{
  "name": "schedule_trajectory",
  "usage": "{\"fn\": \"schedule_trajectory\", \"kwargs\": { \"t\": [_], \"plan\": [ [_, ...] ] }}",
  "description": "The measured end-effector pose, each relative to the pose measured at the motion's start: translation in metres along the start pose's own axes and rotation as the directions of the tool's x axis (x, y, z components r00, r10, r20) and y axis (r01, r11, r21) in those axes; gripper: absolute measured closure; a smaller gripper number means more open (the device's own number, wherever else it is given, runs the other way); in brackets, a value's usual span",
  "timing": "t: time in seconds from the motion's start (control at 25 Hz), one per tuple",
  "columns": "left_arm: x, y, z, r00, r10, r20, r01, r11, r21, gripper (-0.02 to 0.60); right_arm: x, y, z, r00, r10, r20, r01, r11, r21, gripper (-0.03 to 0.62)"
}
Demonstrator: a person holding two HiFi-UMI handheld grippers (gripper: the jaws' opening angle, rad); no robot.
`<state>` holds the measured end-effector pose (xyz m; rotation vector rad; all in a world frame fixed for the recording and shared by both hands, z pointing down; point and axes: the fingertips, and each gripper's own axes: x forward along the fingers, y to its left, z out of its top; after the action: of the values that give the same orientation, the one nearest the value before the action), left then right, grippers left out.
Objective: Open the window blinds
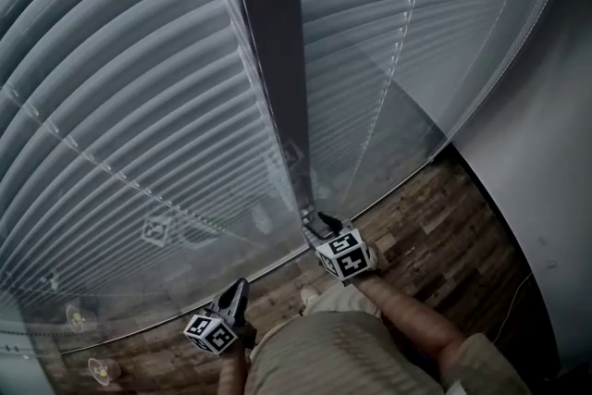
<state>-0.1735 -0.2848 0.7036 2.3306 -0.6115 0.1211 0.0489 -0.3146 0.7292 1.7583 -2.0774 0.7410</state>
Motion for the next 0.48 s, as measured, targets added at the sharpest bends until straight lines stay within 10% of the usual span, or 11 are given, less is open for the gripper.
{"fn": "schedule_trajectory", "kwargs": {
  "t": [0.28,0.4,0.48],
  "plan": [
    [-0.001,0.002,0.0,1.0,0.002,-0.002,-0.002,1.0,-0.001,0.569,0.007,0.0,0.001,0.998,0.056,0.015,-0.057,0.991,0.122,0.464],
    [0.001,0.001,0.001,1.0,-0.001,-0.004,0.001,1.0,0.0,0.569,0.006,0.005,0.001,0.996,-0.072,-0.049,0.063,0.985,-0.162,0.467],
    [0.003,-0.001,0.0,1.0,-0.005,-0.007,0.005,1.0,0.003,0.569,0.007,0.01,0.002,0.965,-0.255,-0.056,0.194,0.842,-0.503,0.467]
  ]
}}
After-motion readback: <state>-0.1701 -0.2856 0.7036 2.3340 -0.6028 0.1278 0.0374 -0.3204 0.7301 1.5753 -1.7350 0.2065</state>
